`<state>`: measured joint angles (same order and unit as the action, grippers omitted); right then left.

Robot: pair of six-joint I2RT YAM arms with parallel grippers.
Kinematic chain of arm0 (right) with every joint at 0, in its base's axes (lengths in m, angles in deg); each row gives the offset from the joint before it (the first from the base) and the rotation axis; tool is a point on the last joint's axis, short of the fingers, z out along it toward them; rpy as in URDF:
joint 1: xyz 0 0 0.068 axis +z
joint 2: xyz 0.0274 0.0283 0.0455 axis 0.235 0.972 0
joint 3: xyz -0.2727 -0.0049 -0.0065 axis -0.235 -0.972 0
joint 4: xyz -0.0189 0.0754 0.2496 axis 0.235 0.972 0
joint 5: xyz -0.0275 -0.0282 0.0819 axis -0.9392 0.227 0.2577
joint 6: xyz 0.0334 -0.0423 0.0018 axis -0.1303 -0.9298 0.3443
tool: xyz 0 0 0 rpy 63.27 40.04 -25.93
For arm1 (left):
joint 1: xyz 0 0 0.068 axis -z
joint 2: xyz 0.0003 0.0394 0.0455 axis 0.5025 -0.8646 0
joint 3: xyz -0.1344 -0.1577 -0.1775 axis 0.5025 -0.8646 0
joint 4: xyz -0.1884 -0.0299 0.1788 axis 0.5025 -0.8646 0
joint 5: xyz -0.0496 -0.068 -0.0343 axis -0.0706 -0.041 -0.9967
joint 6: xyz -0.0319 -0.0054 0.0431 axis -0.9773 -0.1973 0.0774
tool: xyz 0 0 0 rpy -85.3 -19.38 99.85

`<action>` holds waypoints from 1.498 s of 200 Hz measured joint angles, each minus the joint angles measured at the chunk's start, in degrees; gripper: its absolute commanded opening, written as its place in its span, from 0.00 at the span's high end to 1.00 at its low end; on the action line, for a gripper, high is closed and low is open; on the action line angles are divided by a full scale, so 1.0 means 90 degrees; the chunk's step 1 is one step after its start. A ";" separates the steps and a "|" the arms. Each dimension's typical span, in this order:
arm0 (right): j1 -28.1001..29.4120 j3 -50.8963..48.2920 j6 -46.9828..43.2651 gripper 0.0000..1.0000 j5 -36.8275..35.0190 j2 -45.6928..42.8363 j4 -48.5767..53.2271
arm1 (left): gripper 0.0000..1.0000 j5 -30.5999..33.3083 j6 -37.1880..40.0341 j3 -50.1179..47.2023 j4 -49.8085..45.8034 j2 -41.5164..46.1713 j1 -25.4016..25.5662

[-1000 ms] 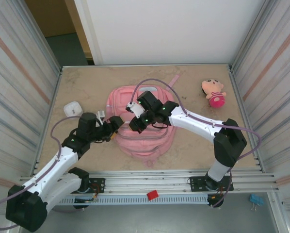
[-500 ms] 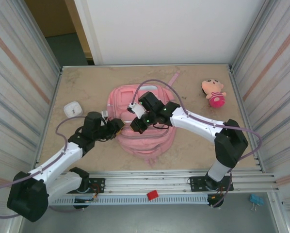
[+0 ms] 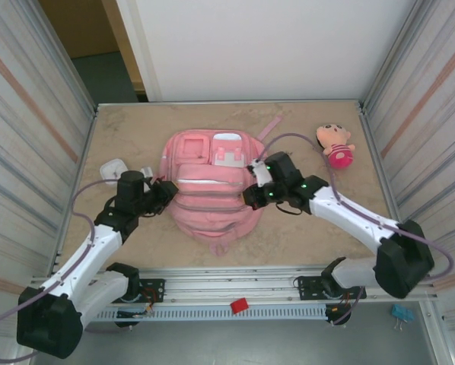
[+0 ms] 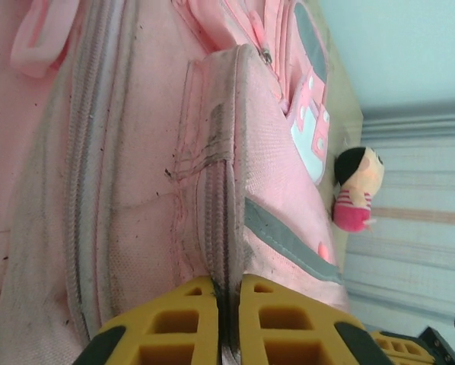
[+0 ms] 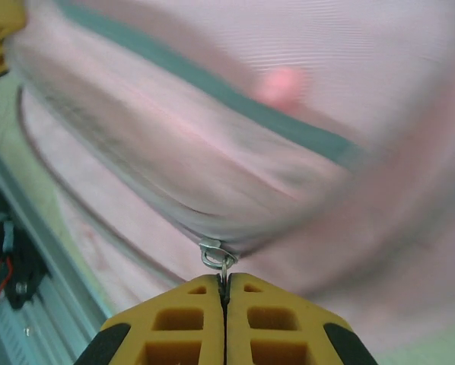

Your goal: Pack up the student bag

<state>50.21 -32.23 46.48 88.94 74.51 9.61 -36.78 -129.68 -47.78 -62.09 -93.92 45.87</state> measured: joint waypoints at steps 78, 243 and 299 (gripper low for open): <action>-0.0143 -0.0075 0.0712 1.00 -0.0253 -0.0619 -0.0272 | 0.79 -0.0673 0.0389 0.0379 -0.0197 -0.0245 -0.0359; -0.0146 0.0248 0.0243 1.00 -0.0345 0.0233 -0.0168 | 0.27 0.0896 0.3551 0.0906 -0.0787 0.0886 0.1117; -0.0117 0.0389 0.0100 1.00 0.0063 0.0624 -0.0362 | 0.28 0.1457 0.6268 0.1175 -0.0850 -0.0267 0.3009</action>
<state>49.16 -28.73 47.38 89.51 80.13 6.35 -23.67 -73.27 -37.20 -69.74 -96.32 72.95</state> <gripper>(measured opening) 0.062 0.734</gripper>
